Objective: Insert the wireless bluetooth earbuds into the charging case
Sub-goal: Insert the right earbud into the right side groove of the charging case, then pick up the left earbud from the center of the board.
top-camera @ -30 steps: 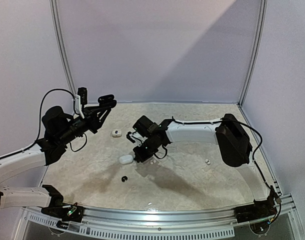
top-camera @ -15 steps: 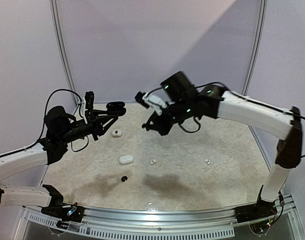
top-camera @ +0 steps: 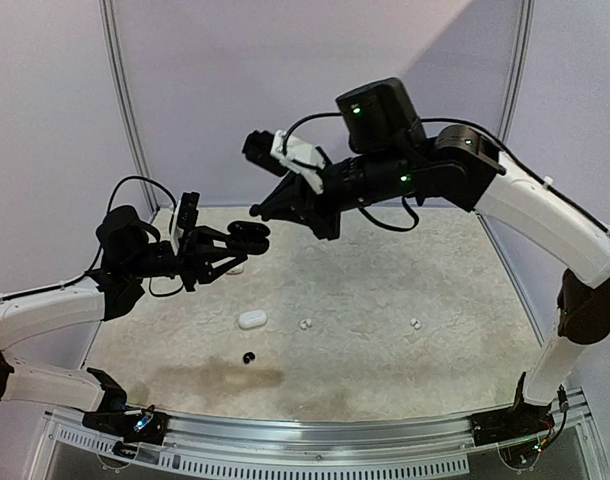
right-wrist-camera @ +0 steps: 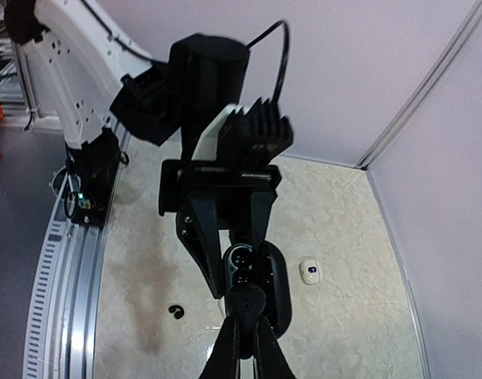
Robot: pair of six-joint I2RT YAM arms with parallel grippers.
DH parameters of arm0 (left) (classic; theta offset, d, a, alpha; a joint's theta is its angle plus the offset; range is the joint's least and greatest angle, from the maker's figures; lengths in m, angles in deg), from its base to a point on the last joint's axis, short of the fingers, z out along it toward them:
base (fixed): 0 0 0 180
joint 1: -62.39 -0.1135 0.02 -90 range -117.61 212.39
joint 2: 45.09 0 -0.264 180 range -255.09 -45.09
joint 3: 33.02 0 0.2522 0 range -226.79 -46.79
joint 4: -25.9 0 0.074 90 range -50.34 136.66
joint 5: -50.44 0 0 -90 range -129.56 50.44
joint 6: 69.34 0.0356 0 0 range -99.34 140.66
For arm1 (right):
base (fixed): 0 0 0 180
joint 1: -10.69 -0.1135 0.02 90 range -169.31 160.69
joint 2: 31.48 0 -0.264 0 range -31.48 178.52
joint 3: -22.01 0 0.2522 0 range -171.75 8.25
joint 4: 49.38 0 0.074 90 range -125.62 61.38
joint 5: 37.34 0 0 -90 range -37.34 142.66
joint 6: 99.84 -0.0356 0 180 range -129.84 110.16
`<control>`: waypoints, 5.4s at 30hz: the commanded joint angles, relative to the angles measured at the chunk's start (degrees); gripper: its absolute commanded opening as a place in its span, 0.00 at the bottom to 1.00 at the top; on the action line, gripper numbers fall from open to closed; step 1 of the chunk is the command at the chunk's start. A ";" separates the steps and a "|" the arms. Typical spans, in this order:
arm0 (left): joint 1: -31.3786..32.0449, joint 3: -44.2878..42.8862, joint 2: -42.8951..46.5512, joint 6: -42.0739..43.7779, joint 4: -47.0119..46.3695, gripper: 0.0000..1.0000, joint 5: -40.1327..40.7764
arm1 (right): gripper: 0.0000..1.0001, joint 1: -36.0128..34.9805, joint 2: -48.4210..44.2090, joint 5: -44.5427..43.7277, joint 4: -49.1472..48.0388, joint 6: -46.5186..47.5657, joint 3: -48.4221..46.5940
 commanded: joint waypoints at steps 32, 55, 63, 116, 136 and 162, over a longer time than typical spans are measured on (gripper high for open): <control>0.27 -2.11 -0.78 4.14 -0.27 0.00 -4.28 | 0.00 -1.90 11.96 -6.57 15.94 14.20 -10.76; 0.28 -1.44 -0.42 3.23 -2.47 0.00 -3.97 | 0.21 -1.99 13.51 -13.88 13.56 14.46 -11.01; 0.26 -1.16 -0.40 2.49 -2.99 0.00 -3.59 | 0.24 -2.03 13.33 -15.36 13.02 13.45 -11.03; -11.50 1.80 30.77 -11.85 32.88 0.00 37.75 | 0.41 -5.46 36.99 -16.48 -5.24 -41.78 -2.51; -11.59 4.62 26.05 -15.03 26.45 0.00 34.05 | 0.21 -7.47 41.64 -12.94 0.78 -39.60 -1.48; -13.13 4.90 23.63 -13.57 25.31 0.00 31.95 | 0.16 -7.57 36.89 -8.58 4.23 -36.56 4.14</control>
